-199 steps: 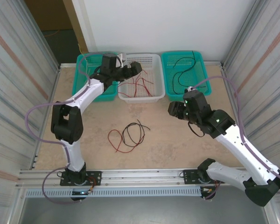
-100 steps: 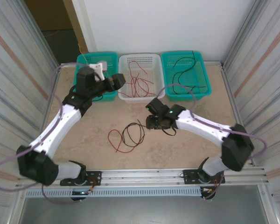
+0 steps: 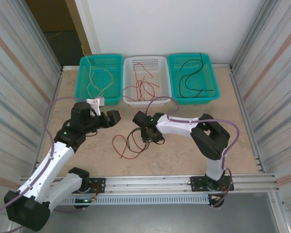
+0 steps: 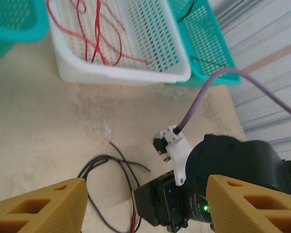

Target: Untangle the cables

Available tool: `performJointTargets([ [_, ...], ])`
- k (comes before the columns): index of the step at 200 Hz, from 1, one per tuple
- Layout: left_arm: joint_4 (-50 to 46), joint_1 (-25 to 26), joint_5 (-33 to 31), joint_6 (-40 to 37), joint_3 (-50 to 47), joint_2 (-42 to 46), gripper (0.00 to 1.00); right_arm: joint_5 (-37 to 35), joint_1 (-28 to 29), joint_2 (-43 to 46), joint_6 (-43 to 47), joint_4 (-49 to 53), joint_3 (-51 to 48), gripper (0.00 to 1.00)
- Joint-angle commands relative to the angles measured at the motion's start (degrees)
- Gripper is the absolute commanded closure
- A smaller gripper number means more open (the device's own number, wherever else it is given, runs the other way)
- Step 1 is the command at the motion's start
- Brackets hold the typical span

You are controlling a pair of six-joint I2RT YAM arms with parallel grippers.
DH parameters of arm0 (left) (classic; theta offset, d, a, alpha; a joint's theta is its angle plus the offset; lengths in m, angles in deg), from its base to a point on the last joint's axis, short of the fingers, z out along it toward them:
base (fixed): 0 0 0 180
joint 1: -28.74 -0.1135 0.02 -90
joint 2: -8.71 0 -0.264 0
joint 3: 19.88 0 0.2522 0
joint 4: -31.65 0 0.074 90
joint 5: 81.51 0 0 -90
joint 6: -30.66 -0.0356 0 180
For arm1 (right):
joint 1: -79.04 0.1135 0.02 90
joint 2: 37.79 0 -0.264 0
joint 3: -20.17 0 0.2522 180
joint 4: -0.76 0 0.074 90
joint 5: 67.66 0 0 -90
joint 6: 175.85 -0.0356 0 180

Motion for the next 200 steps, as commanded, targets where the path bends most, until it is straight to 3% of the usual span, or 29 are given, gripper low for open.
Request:
performJointTargets([
  [1,0.8,-0.3,2.1,0.8,-1.7,0.5,0.35,0.0,-0.1,-2.1,-2.8,1.3,2.0,0.71],
  [48,2.0,-0.2,3.2,1.5,-2.6,-0.4,0.36,-2.4,-0.2,-2.1,-2.1,4.6,4.6,1.0],
  [80,3.6,-0.3,4.1,3.8,-4.9,-0.6,0.36,-7.0,0.7,4.4,0.4,6.7,5.0,1.0],
  [135,8.7,0.2,6.2,8.5,-7.8,-3.3,0.36,-12.8,2.4,25.6,8.5,5.7,6.6,1.0],
  [200,17.7,8.0,6.1,13.1,-7.9,-8.4,0.36,-14.9,1.1,38.0,14.5,1.6,10.5,1.0],
])
